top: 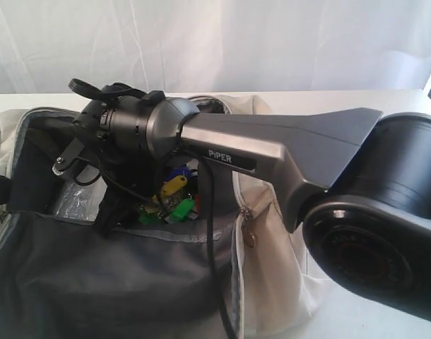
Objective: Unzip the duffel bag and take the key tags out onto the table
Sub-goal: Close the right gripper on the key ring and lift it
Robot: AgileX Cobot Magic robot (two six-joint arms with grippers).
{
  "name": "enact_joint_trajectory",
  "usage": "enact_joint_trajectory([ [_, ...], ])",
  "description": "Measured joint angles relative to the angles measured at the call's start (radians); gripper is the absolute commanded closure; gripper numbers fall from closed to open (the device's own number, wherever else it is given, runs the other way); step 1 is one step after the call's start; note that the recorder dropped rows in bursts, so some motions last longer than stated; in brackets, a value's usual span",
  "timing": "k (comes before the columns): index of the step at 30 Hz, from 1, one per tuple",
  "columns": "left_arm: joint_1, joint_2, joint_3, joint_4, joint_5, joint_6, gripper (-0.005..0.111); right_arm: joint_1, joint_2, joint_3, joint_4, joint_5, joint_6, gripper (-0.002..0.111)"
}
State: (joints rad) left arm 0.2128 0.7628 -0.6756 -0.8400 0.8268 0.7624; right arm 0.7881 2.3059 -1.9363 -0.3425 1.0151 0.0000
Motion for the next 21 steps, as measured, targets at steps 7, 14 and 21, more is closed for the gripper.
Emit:
enact_joint_trajectory([
  [7, 0.000, 0.000, 0.000, -0.003, 0.000, 0.002, 0.107, 0.008, 0.012, -0.007, 0.021, 0.030, 0.000, 0.104],
  [14, 0.000, 0.000, 0.000, -0.003, 0.000, 0.002, 0.107, 0.006, -0.012, -0.020, 0.001, 0.116, -0.009, 0.108],
  [21, 0.000, 0.000, 0.000, -0.003, 0.000, 0.002, 0.107, -0.009, -0.136, -0.044, -0.009, 0.179, -0.022, 0.108],
])
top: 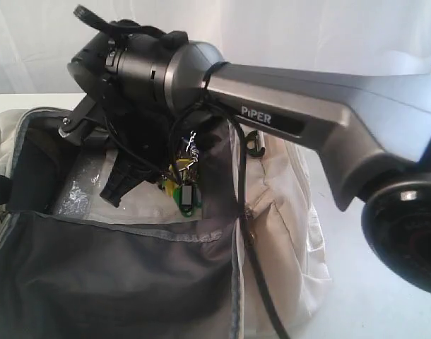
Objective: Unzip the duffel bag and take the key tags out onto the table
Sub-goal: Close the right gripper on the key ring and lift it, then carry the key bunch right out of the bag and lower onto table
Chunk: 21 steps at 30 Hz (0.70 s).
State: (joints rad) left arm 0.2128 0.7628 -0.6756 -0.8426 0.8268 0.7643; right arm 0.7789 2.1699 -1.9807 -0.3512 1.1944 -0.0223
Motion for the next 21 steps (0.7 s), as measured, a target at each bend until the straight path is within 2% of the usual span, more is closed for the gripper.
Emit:
enact_joint_trajectory([
  [14, 0.000, 0.000, 0.000, 0.000, 0.000, 0.000, 0.107, -0.004, -0.192, 0.000, 0.000, -0.035, -0.041, 0.108],
  [21, 0.000, 0.000, 0.000, 0.000, 0.000, 0.000, 0.107, -0.083, -0.315, 0.000, 0.026, -0.014, -0.060, 0.108],
])
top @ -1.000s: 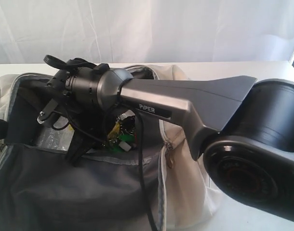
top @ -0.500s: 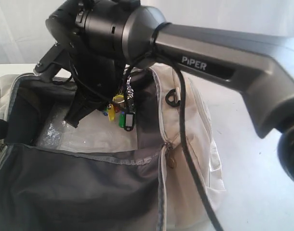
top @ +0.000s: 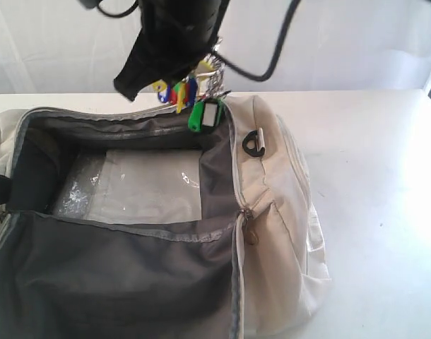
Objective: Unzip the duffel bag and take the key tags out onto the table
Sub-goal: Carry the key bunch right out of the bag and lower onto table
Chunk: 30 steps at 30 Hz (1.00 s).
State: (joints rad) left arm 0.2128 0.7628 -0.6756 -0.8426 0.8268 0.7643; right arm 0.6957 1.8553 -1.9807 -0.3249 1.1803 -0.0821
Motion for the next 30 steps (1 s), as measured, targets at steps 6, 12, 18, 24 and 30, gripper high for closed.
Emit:
enact_joint_trajectory([
  [6, 0.000, 0.000, 0.000, 0.000, 0.000, 0.000, 0.107, -0.114, -0.111, 0.033, 0.050, 0.040, -0.039, 0.108],
  [12, 0.000, 0.000, 0.000, 0.000, 0.000, 0.000, 0.107, -0.277, -0.226, 0.169, 0.161, 0.044, -0.082, 0.108],
  [18, 0.000, 0.000, 0.000, 0.000, 0.000, 0.000, 0.107, -0.434, -0.285, 0.348, 0.192, 0.015, -0.089, 0.108],
  [24, 0.000, 0.000, 0.000, 0.000, 0.000, 0.000, 0.107, -0.537, -0.293, 0.541, 0.290, -0.093, -0.126, 0.108],
  [30, 0.000, 0.000, 0.000, 0.000, 0.000, 0.000, 0.107, -0.589, -0.280, 0.698, 0.363, -0.238, -0.138, 0.108],
])
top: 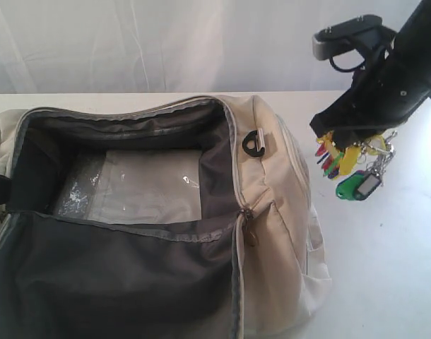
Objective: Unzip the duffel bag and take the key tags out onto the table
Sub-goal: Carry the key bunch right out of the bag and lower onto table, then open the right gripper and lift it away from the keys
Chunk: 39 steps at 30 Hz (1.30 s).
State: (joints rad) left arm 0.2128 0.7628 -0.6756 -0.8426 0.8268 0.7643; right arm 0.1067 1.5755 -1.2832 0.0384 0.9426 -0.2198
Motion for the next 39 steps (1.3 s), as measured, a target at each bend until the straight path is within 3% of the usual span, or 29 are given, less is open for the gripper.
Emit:
enact_joint_trajectory([
  [8, 0.000, 0.000, 0.000, 0.000, 0.000, 0.000, 0.107, -0.027, 0.146, 0.102, 0.045, -0.108, -0.004, 0.108],
  [20, 0.000, 0.000, 0.000, 0.000, -0.002, 0.000, 0.107, -0.027, 0.317, 0.106, 0.075, -0.173, -0.007, 0.107],
  [22, 0.000, 0.000, 0.000, 0.000, -0.002, 0.000, 0.107, -0.027, 0.325, 0.106, 0.094, -0.179, -0.007, 0.100],
  [28, 0.000, 0.000, 0.000, 0.000, -0.004, 0.000, 0.107, -0.029, 0.324, 0.106, 0.139, -0.178, -0.017, 0.054],
  [30, 0.000, 0.000, 0.000, 0.000, -0.004, 0.000, 0.107, -0.031, 0.308, 0.106, 0.139, -0.166, -0.017, 0.043],
  [33, 0.000, 0.000, 0.000, 0.000, -0.004, 0.000, 0.107, -0.036, 0.246, 0.106, 0.137, -0.139, -0.017, 0.041],
  [39, 0.000, 0.000, 0.000, 0.000, -0.007, 0.000, 0.107, -0.036, 0.057, 0.106, 0.101, -0.030, 0.028, 0.052],
])
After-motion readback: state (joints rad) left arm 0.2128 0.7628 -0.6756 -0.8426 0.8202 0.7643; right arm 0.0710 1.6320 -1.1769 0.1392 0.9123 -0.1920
